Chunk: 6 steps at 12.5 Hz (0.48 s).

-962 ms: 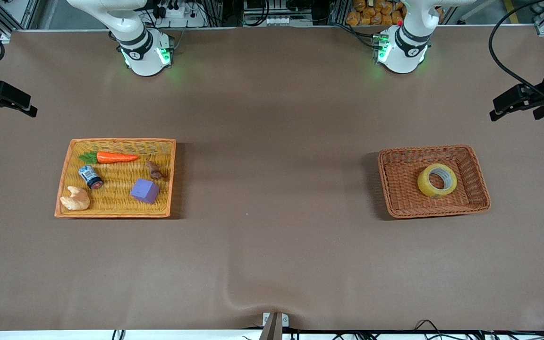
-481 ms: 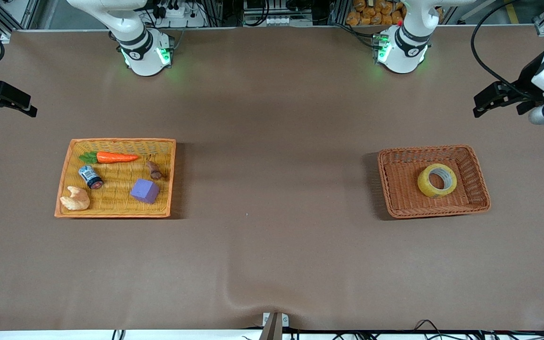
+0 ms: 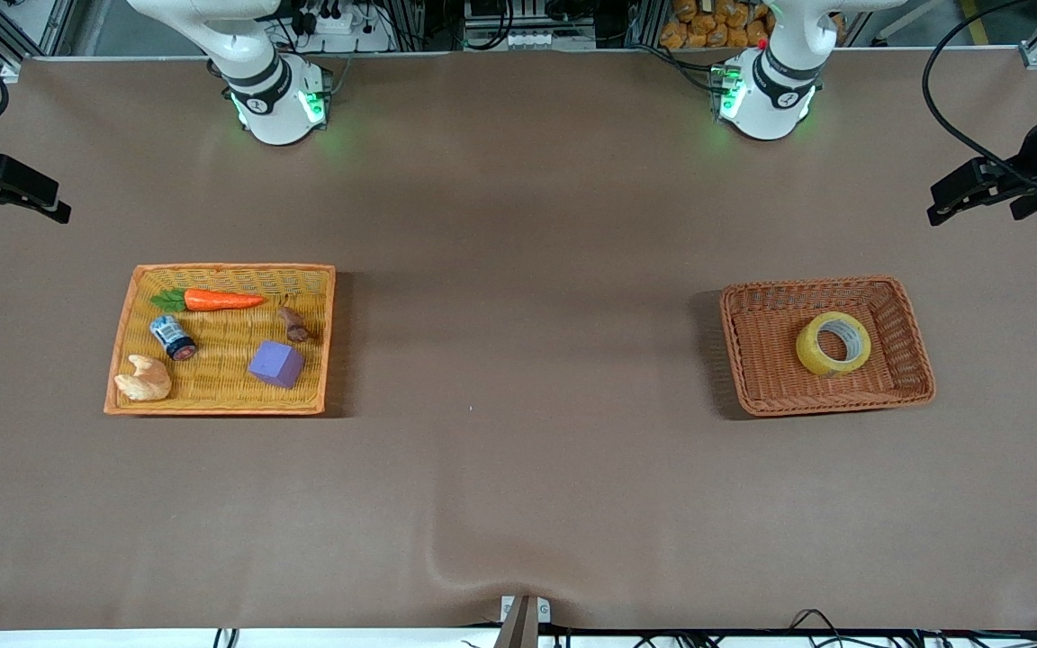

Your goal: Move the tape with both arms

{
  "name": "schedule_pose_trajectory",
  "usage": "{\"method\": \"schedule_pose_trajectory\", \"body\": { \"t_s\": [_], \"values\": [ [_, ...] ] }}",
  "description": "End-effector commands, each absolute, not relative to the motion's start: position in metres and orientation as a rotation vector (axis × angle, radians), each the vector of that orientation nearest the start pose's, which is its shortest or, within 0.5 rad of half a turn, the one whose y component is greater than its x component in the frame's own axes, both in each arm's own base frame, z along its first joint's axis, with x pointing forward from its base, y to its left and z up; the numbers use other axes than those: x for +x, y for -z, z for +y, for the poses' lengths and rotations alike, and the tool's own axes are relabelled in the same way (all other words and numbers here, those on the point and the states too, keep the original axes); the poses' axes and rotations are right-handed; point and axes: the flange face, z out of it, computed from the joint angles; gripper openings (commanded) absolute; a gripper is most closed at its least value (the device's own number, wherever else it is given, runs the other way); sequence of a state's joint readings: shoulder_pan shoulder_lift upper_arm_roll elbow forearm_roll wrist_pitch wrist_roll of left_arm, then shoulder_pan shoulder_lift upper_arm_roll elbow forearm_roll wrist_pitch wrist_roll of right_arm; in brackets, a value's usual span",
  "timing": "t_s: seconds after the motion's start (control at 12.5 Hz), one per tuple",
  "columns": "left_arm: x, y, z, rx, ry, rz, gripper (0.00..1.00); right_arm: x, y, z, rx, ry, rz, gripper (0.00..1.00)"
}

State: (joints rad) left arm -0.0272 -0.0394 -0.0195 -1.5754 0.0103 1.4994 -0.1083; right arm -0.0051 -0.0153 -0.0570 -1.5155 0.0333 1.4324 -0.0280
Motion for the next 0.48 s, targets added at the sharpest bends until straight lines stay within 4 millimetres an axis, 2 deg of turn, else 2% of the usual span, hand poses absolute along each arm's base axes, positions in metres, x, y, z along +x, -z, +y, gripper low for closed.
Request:
{"method": "schedule_pose_trajectory", "body": {
  "t_s": [0.0,0.24,0.4],
  "values": [
    [0.5285,-0.6415,-0.0197,-3.116,-0.053,-0.069,1.0,0.5362,-0.6511,-0.0285,-3.092,-0.107,0.07,1.0],
    [0.529,-0.6428,-0.0197,-3.115,-0.048,-0.095,1.0,0.5359,-0.6503,-0.0316,-3.09,-0.111,0.077,1.0],
    [0.5281,-0.6444,-0.0197,-3.115,-0.043,-0.095,1.0,0.5356,-0.6507,-0.0268,-3.084,-0.115,0.068,1.0]
  ]
}}
